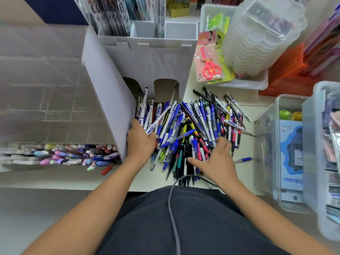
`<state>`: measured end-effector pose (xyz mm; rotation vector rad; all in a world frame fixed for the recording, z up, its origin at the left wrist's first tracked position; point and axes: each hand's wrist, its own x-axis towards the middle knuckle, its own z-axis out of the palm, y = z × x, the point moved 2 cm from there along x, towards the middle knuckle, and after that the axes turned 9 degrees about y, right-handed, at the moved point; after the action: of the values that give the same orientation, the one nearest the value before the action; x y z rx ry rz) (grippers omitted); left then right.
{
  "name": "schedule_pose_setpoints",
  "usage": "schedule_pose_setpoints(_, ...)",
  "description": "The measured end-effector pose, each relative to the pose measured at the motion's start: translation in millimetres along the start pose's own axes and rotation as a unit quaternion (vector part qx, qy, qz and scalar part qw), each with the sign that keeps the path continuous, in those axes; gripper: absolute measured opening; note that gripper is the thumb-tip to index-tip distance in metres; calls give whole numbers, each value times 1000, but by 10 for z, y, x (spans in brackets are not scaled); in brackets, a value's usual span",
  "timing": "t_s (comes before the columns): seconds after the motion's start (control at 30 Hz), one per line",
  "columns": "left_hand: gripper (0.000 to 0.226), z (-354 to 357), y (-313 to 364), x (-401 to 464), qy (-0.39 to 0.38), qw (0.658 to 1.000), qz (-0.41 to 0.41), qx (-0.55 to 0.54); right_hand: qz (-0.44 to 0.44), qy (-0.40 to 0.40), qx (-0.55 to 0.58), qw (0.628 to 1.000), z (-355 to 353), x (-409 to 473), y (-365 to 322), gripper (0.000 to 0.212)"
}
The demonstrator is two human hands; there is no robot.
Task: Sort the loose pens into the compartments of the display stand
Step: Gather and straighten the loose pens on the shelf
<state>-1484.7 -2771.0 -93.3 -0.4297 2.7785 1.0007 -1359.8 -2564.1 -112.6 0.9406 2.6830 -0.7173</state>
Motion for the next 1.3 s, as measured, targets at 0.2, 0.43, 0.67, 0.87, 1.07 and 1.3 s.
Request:
schedule_pose_setpoints(0.2, 51, 3, 0, -7, -25, 1000, 2, -7, 75, -80, -43, 993, 89, -98, 70, 122)
schedule_pose_setpoints(0.43, 34, 22, -47, 25, -46, 997, 21, 64, 45, -61, -19, 997, 291, -162, 23, 114)
schedule_pose_setpoints(0.67, 63, 112, -118, -99, -42, 997, 19, 53, 43, 21, 77, 996, 260, 48, 53, 88)
schedule_pose_setpoints(0.87, 139, 102, -18, -310, -100, 988, 28, 113, 49, 128, 124, 983, 241, 194, 9, 69)
schedule_pose_setpoints(1.07, 173, 214, -32, -377, -100, 967, 97, 213, 61, 177, 199, 962, 402, 110, 13, 46)
schedule_pose_setpoints(1.3, 162, 266, -64, -338, -69, 969, 113, 209, -77, 144, 136, 977, 502, -168, 38, 60)
